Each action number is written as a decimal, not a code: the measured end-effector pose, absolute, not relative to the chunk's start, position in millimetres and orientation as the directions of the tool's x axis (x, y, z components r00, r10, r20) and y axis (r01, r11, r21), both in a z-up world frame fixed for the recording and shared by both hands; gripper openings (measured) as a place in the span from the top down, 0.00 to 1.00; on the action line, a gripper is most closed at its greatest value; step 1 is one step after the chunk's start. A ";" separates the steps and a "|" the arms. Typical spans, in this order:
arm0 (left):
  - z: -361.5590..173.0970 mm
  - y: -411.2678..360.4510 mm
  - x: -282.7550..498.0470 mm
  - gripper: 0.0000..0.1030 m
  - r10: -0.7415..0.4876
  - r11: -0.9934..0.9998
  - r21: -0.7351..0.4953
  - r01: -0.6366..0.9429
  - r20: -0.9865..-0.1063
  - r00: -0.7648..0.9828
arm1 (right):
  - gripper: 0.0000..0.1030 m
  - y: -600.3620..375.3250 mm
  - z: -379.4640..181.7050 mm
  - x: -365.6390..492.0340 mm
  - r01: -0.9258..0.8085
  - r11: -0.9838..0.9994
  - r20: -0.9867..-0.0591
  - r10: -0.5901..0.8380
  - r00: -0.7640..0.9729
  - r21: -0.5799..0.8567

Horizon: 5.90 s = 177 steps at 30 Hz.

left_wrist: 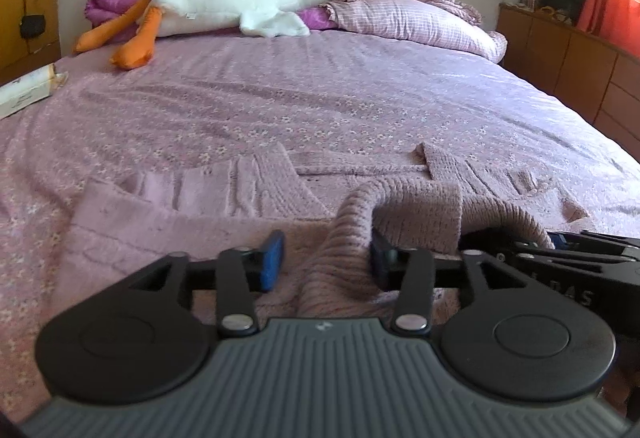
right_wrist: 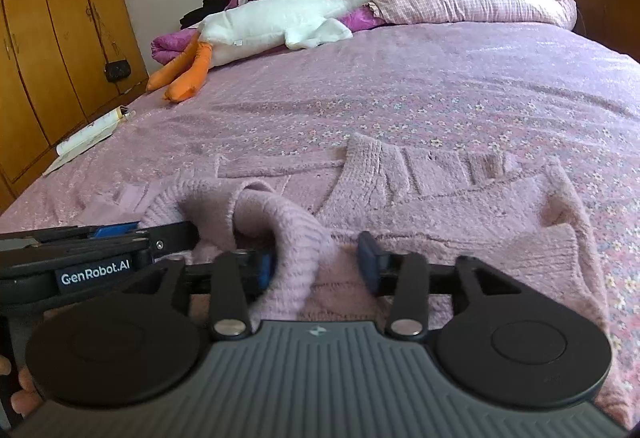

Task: Fold small clothes

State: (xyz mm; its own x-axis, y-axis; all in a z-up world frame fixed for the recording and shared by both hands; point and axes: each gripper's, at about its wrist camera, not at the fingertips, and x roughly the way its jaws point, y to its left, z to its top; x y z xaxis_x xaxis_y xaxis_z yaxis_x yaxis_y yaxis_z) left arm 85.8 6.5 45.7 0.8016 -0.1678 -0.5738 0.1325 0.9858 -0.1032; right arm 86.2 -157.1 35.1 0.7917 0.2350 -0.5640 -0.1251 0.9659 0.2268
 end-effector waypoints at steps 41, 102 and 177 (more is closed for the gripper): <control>82.1 13.6 -52.7 0.42 -0.213 0.973 -0.059 0.222 -0.597 0.774 | 0.23 -187.9 64.2 -96.1 -0.132 0.980 -0.509 0.192 0.839 0.152; 44.4 7.0 -54.5 0.42 -0.139 0.975 0.048 0.219 -0.635 0.760 | 0.90 -151.1 39.3 -51.2 -0.271 0.963 -0.500 0.239 0.832 0.011; 58.9 33.6 -14.5 0.89 -0.209 0.978 -0.073 0.198 -0.457 0.865 | 0.91 -196.0 32.6 -30.1 -0.169 0.968 -0.484 0.239 0.842 0.183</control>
State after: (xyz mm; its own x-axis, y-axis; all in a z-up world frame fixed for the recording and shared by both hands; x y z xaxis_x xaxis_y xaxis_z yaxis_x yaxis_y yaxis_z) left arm -14.5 33.6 58.9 0.8646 -0.2089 -0.4569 0.1977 0.9776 -0.0728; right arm -30.1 -196.0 32.6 0.8416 0.2388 -0.4844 -0.1694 0.9684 0.1830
